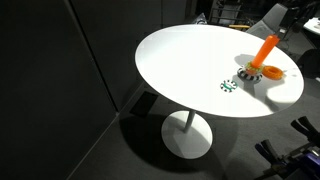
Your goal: Put the light green ring around the rod
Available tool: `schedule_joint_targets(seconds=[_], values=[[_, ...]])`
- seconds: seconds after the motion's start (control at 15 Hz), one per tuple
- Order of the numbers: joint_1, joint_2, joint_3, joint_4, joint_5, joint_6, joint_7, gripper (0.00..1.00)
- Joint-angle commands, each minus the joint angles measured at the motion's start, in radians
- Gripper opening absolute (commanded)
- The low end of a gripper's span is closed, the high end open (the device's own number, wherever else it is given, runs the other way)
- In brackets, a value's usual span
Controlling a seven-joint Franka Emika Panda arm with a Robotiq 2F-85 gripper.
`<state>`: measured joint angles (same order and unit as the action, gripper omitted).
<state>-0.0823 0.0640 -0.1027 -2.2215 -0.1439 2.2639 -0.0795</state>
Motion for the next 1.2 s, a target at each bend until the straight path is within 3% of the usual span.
schedule_joint_targets(seconds=[0.0, 1.13], values=[[-0.008, -0.035, 0.004, -0.009, 0.031, -0.034, -0.036, 1.00], [0.070, -0.116, 0.081, -0.034, 0.034, -0.099, -0.054, 1.00]])
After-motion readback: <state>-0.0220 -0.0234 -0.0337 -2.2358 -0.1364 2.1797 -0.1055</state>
